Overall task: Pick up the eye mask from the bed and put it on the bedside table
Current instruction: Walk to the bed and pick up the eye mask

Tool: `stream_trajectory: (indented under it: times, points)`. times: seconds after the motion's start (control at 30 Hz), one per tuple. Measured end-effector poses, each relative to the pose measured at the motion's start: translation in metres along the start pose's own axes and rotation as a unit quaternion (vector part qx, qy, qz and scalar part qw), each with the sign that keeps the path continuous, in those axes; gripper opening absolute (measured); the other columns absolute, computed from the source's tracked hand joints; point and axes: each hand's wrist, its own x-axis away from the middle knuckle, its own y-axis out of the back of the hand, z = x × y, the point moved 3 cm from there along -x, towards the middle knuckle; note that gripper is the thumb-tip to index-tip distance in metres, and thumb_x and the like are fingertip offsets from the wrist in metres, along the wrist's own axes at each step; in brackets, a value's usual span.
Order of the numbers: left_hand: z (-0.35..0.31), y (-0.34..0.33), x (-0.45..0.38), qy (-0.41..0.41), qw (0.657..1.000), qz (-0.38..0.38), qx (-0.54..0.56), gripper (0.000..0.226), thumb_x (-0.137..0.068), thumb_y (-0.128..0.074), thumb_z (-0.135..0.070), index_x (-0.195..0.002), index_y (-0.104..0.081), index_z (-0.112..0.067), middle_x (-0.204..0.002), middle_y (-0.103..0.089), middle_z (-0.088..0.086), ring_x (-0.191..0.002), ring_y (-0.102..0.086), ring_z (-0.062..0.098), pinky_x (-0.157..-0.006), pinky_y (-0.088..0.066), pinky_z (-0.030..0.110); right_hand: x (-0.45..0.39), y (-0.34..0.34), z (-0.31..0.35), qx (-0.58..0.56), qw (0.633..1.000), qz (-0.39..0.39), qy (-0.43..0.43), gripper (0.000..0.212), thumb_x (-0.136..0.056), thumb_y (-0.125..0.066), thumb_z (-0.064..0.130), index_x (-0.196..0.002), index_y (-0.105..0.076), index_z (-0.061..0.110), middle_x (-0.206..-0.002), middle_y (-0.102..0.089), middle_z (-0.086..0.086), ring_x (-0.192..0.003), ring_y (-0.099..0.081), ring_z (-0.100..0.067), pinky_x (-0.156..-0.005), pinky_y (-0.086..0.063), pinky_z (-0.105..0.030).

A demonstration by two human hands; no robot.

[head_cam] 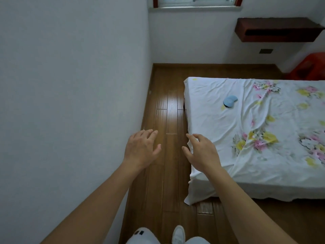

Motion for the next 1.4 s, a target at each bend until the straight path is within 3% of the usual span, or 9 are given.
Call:
stream_trajectory:
  times: [0.33,0.93,1.17,1.4]
  points:
    - [0.039,-0.033,-0.120,0.022,1.000,0.019,0.009,0.054,-0.093,-0.048,-0.050,-0.140,-0.049,-0.023,-0.139,-0.060,0.002,-0.128,-0.054,0.022,-0.108,-0.045,0.044,-0.129,-0.026,-0.006,-0.002,0.999,0.039,0.001,0.054,-0.095,-0.053,0.046,-0.144,-0.047,0.023,-0.145,-0.055,-0.008,-0.133,-0.050,-0.025,-0.109,-0.044,-0.047]
    - [0.171,-0.056,-0.417,-0.035,0.999,0.021,0.012,0.054,-0.092,-0.051,-0.049,-0.138,-0.050,-0.022,-0.138,-0.061,0.002,-0.127,-0.055,0.024,-0.108,-0.044,0.043,-0.431,-0.061,0.055,-0.009,0.998,0.016,-0.067,0.054,-0.095,-0.053,0.050,-0.143,-0.048,0.027,-0.147,-0.054,-0.004,-0.136,-0.049,-0.025,-0.111,-0.044,-0.046]
    - [0.177,-0.082,-0.516,-0.057,0.998,0.023,0.023,0.051,-0.089,-0.056,-0.048,-0.133,-0.056,-0.022,-0.131,-0.066,0.002,-0.120,-0.061,0.023,-0.101,-0.049,0.043,-0.522,-0.065,0.032,-0.006,0.996,0.024,-0.088,0.053,-0.096,-0.053,0.047,-0.144,-0.048,0.024,-0.148,-0.054,-0.006,-0.136,-0.048,-0.025,-0.112,-0.043,-0.045]
    - [0.162,-0.108,-0.651,-0.084,0.996,0.030,0.021,0.053,-0.091,-0.053,-0.049,-0.136,-0.053,-0.023,-0.137,-0.063,0.001,-0.126,-0.057,0.023,-0.107,-0.047,0.047,-0.638,-0.065,-0.021,-0.014,0.994,0.016,-0.109,0.054,-0.096,-0.051,0.047,-0.144,-0.048,0.022,-0.147,-0.054,-0.005,-0.134,-0.049,-0.023,-0.111,-0.042,-0.045]
